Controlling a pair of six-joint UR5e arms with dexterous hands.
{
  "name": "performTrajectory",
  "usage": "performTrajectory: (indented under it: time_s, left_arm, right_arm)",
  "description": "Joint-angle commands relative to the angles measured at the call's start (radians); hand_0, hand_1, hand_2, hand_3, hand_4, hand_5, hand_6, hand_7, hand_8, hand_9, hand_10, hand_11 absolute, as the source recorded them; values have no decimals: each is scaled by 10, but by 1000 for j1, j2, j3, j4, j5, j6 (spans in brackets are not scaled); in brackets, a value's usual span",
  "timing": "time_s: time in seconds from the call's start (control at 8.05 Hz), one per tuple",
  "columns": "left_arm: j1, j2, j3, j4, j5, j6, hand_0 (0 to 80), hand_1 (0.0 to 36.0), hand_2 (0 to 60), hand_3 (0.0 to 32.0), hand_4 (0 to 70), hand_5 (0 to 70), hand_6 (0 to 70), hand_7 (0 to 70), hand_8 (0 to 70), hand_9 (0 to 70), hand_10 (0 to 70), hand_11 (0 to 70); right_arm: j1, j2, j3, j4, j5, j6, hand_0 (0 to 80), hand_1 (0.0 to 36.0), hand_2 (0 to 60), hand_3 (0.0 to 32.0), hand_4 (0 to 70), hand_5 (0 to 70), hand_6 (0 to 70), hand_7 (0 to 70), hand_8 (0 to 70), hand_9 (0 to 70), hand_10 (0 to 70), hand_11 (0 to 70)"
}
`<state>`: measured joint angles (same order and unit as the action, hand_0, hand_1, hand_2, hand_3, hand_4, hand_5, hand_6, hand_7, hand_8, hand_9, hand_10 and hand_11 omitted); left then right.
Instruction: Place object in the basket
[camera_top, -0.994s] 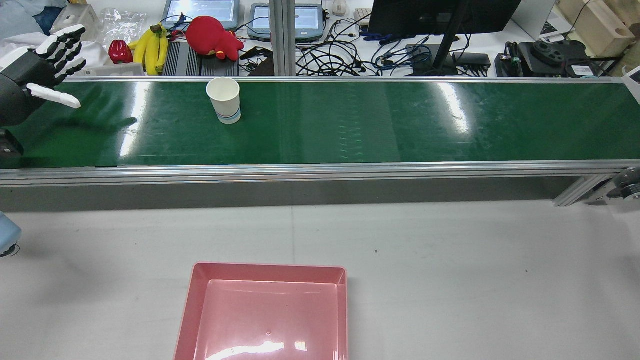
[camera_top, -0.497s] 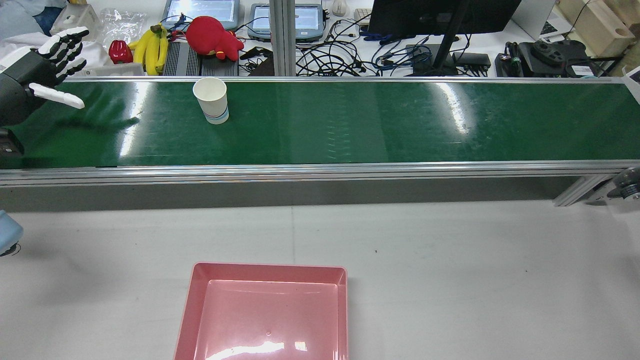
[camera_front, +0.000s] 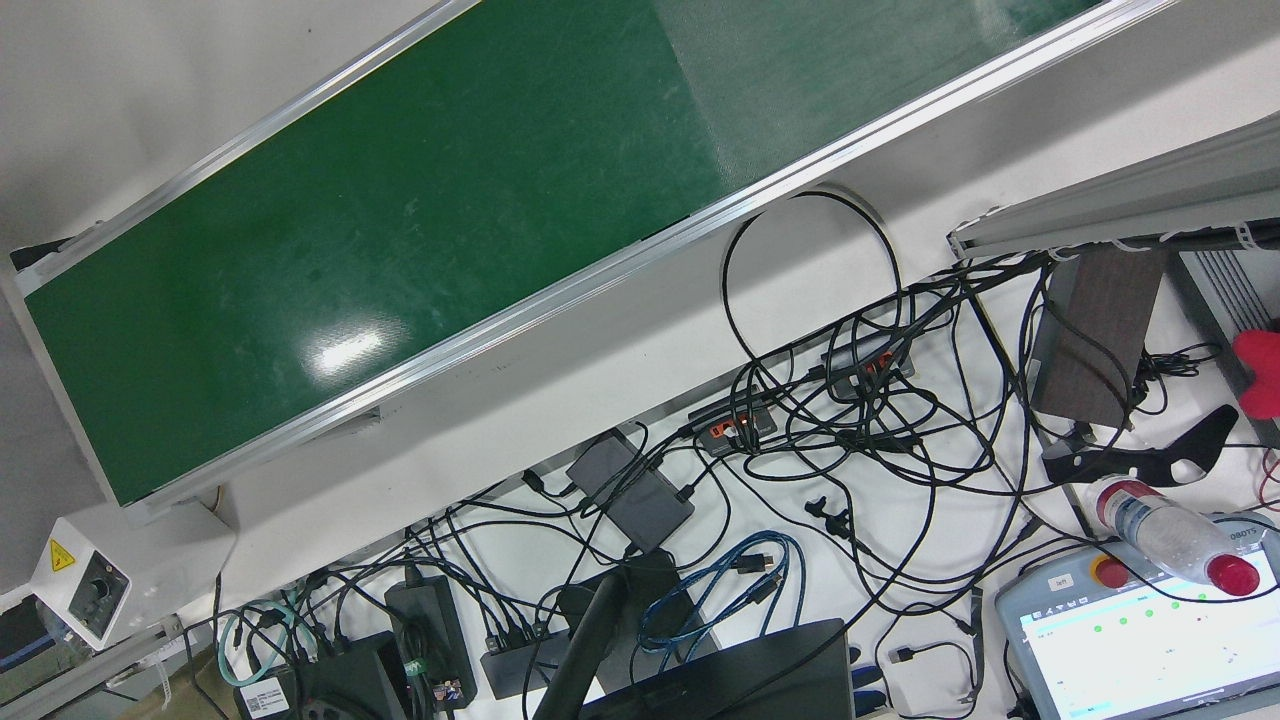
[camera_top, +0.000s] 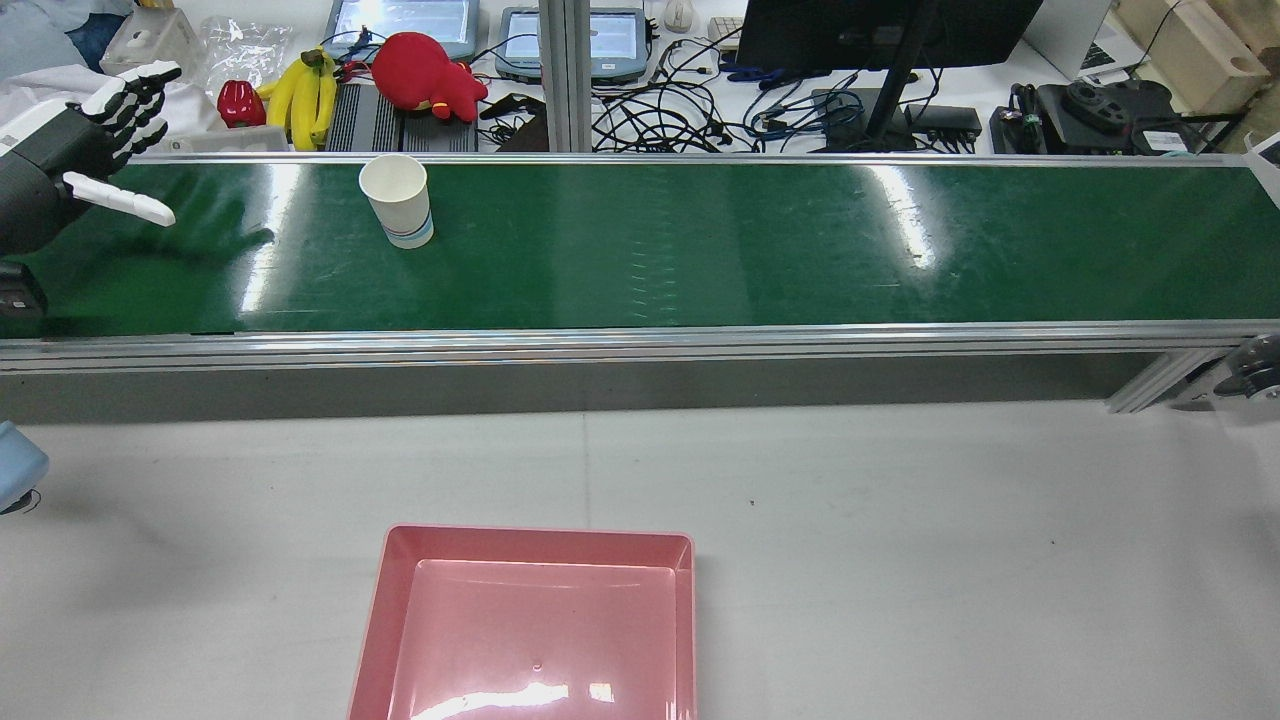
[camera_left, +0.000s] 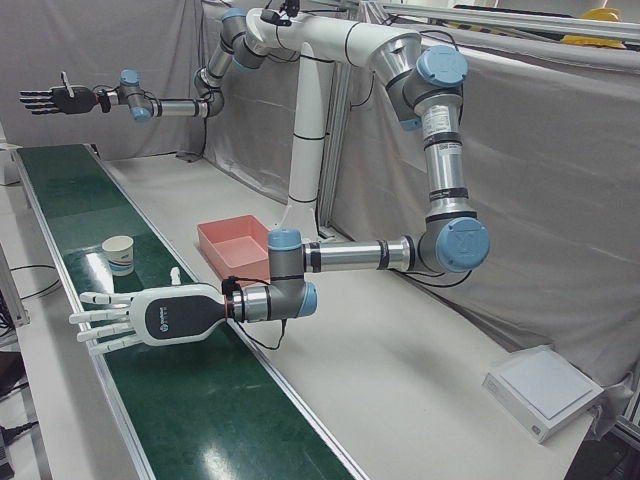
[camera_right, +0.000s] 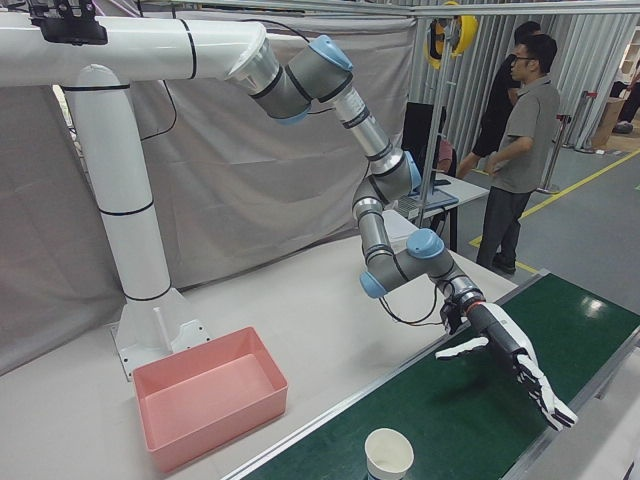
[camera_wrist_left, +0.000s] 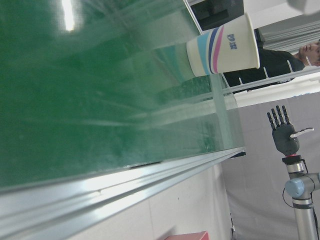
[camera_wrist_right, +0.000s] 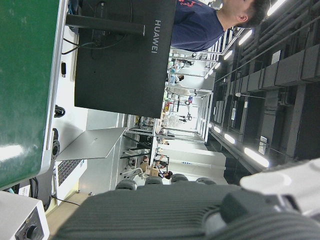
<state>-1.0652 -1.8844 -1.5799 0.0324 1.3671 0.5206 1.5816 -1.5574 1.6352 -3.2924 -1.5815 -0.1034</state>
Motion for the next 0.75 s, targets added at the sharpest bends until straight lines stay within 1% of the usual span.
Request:
performTrajectory:
  time_s: [0.0, 0.12, 0.62]
  left_arm:
    - [4, 5, 1, 3, 0, 12, 558, 114, 0, 72, 0, 193, 0, 0, 0, 0, 22, 53]
    - [2, 5, 1, 3, 1, 12, 550, 107, 0, 76, 0, 191, 0, 0, 0, 0, 23, 53]
    - [5, 7, 3, 3, 0, 15, 550, 107, 0, 76, 0, 185, 0, 0, 0, 0, 24, 55]
  right_arm:
    - [0, 0, 0, 0, 0, -1, 0, 0, 0, 0, 0, 0, 0, 0, 0, 0, 0, 0]
    - [0, 0, 0, 0, 0, -1, 0, 0, 0, 0, 0, 0, 0, 0, 0, 0, 0, 0]
    - [0, 0, 0, 0, 0, -1, 0, 0, 0, 0, 0, 0, 0, 0, 0, 0, 0, 0]
